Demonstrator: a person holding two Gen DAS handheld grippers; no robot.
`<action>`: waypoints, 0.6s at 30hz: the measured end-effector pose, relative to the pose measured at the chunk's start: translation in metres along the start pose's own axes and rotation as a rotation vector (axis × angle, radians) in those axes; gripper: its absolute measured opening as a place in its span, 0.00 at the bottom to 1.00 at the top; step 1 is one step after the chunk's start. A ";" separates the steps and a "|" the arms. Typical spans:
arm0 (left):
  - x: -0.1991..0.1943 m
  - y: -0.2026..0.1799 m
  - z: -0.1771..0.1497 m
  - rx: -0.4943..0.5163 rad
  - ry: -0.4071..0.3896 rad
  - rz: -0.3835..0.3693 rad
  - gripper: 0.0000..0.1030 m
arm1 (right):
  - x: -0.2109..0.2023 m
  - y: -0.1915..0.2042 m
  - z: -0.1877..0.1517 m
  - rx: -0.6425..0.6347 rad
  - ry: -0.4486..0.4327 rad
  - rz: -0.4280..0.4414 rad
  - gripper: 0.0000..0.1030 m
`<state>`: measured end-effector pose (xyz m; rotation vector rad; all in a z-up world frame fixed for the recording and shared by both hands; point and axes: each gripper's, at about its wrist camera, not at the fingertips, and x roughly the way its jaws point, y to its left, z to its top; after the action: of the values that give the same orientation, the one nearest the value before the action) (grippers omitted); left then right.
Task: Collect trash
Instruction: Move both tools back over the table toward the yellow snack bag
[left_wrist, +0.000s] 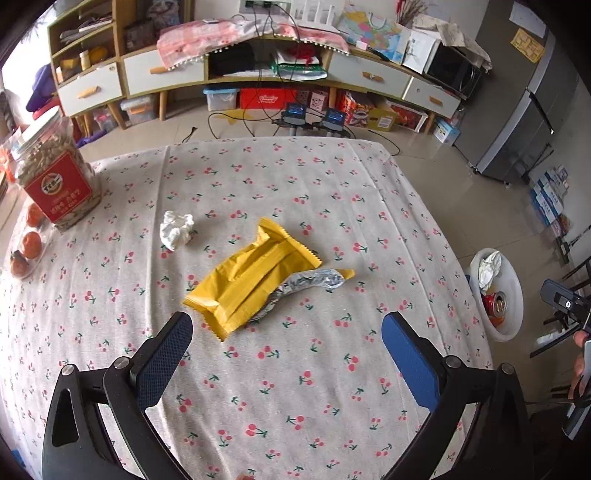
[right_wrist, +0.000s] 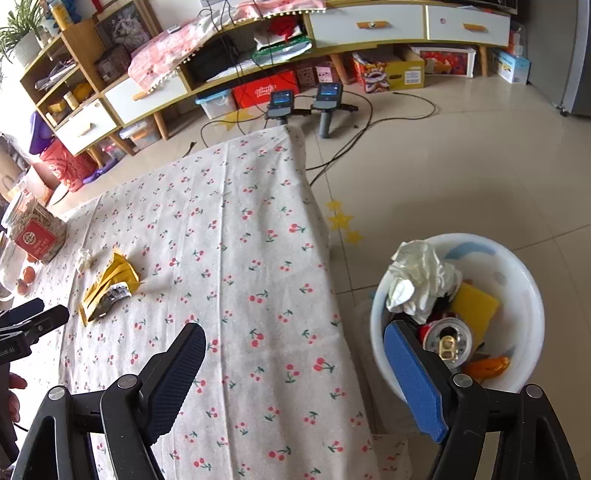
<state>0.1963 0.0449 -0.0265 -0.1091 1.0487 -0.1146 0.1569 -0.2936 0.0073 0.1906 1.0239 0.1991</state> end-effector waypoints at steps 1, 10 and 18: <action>0.002 0.006 0.000 -0.012 0.002 0.003 1.00 | 0.003 0.005 0.001 -0.004 0.003 0.003 0.82; 0.056 0.028 0.009 0.083 0.094 0.035 1.00 | 0.035 0.038 0.009 -0.028 0.039 0.008 0.82; 0.095 0.033 0.018 0.095 0.113 -0.007 0.95 | 0.056 0.044 0.012 -0.026 0.077 -0.017 0.82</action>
<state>0.2606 0.0644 -0.1038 -0.0204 1.1541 -0.1782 0.1922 -0.2374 -0.0220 0.1513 1.0988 0.2061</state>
